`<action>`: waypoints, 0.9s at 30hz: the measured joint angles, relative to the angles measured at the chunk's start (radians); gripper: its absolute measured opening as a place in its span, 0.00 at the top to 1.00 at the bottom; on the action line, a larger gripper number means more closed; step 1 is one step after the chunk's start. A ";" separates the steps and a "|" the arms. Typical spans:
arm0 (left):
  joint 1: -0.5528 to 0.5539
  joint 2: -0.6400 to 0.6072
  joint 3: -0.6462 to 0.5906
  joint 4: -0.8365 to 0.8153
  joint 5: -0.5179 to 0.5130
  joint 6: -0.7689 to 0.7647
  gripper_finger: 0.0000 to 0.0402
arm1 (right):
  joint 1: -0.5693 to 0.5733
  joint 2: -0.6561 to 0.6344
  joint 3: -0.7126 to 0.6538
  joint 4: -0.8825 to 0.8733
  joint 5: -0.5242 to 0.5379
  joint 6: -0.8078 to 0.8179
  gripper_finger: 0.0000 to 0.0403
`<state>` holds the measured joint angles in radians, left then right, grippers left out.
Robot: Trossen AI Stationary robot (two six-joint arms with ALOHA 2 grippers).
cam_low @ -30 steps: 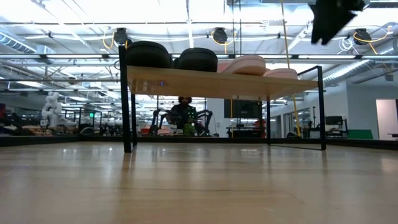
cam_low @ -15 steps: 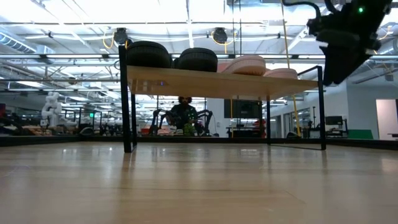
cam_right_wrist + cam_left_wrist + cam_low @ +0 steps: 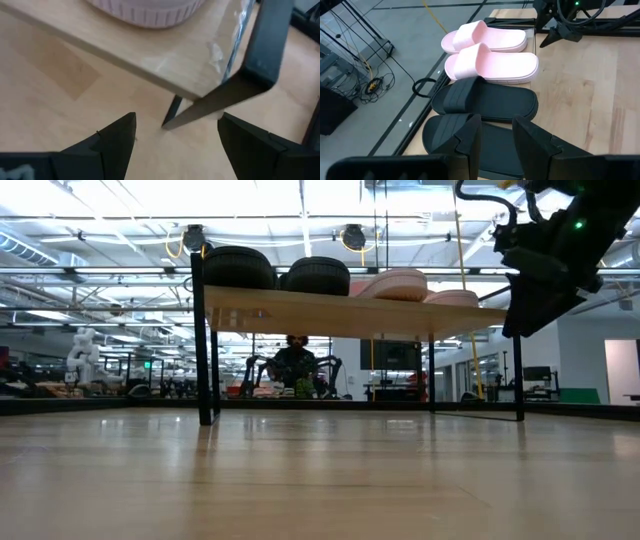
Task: Pick and place slides into the shelf
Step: Adjust the shelf
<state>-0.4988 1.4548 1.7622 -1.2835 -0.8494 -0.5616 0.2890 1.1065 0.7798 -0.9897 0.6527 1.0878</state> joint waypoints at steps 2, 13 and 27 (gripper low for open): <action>0.000 0.000 0.000 0.000 0.000 0.001 0.72 | -0.001 0.000 -0.007 0.011 0.023 0.001 0.34; 0.000 0.000 0.000 0.000 0.000 0.000 0.72 | -0.001 0.000 -0.068 0.101 0.108 0.026 0.34; 0.000 0.000 0.000 0.000 -0.006 0.000 0.72 | -0.001 0.000 -0.162 0.225 0.129 0.026 0.59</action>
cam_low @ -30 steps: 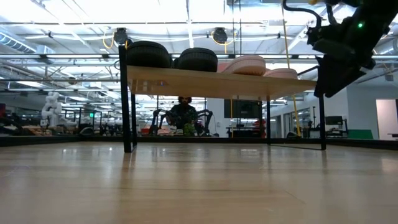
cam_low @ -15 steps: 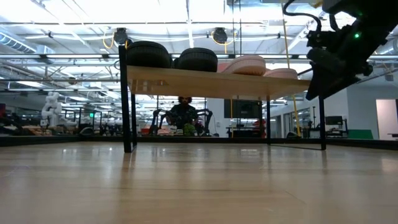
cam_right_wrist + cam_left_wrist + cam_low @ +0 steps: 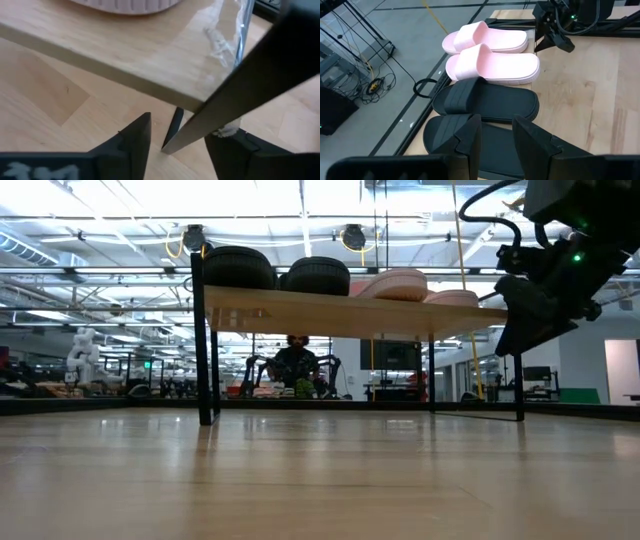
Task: Pick and place slides into the shelf
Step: Adjust the shelf
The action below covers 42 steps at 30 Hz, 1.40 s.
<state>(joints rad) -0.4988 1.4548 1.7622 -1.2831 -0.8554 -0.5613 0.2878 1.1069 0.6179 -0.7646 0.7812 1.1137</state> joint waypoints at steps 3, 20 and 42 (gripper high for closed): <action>0.000 0.000 0.000 0.000 0.000 0.000 0.72 | 0.000 0.000 0.000 0.017 0.008 -0.011 0.65; 0.000 0.000 0.000 0.000 0.000 0.003 0.72 | 0.002 0.000 -0.001 0.064 0.001 -0.052 0.95; -0.001 0.000 0.000 0.000 0.000 0.007 0.72 | 0.139 -0.001 -0.044 0.046 -0.026 0.176 0.95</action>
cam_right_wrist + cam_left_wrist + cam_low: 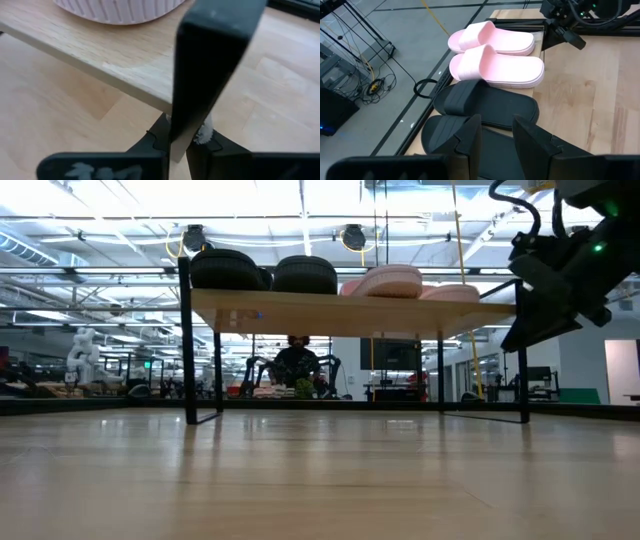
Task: Pick and place slides into the shelf
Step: Adjust the shelf
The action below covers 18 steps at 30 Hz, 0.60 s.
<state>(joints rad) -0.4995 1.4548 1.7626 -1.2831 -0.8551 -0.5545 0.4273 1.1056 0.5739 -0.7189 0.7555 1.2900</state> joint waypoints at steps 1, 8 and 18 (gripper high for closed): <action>0.000 0.000 0.000 0.000 0.000 0.000 0.72 | 0.009 0.000 0.000 0.000 0.000 0.012 0.95; 0.000 0.000 0.000 0.000 0.000 0.000 0.72 | 0.073 0.001 -0.001 0.036 -0.002 0.068 0.95; 0.001 0.000 0.000 0.000 0.000 0.000 0.72 | 0.092 0.001 -0.002 0.075 -0.011 0.083 0.95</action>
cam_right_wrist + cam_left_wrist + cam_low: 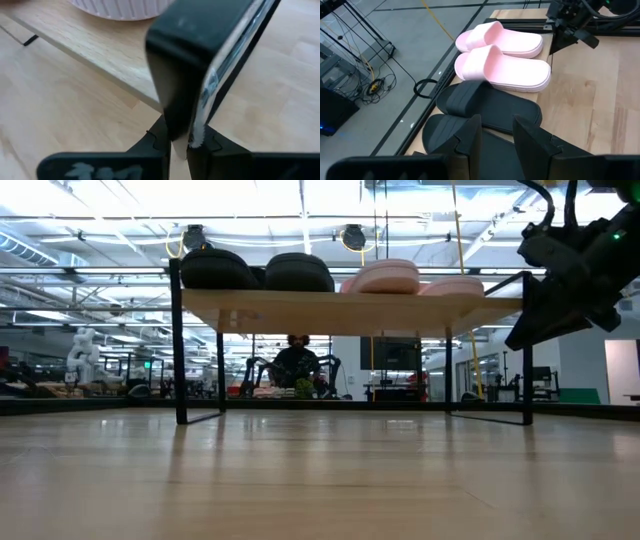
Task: Pick and place slides into the shelf
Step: Adjust the shelf
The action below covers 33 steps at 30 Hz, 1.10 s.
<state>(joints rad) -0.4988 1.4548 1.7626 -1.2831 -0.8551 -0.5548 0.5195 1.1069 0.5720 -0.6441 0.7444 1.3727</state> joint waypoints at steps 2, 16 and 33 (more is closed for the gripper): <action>0.000 0.000 0.000 0.000 0.000 -0.001 0.72 | 0.000 0.001 0.000 0.020 -0.007 -0.003 0.95; 0.000 0.000 0.000 0.000 0.000 -0.001 0.72 | 0.000 0.017 0.000 0.049 -0.037 0.002 0.95; 0.000 0.000 0.000 0.001 -0.001 -0.001 0.72 | 0.000 0.015 -0.002 0.024 -0.110 -0.045 0.74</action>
<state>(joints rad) -0.4988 1.4548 1.7626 -1.2823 -0.8562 -0.5556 0.5190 1.1217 0.5697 -0.6200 0.6345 1.3281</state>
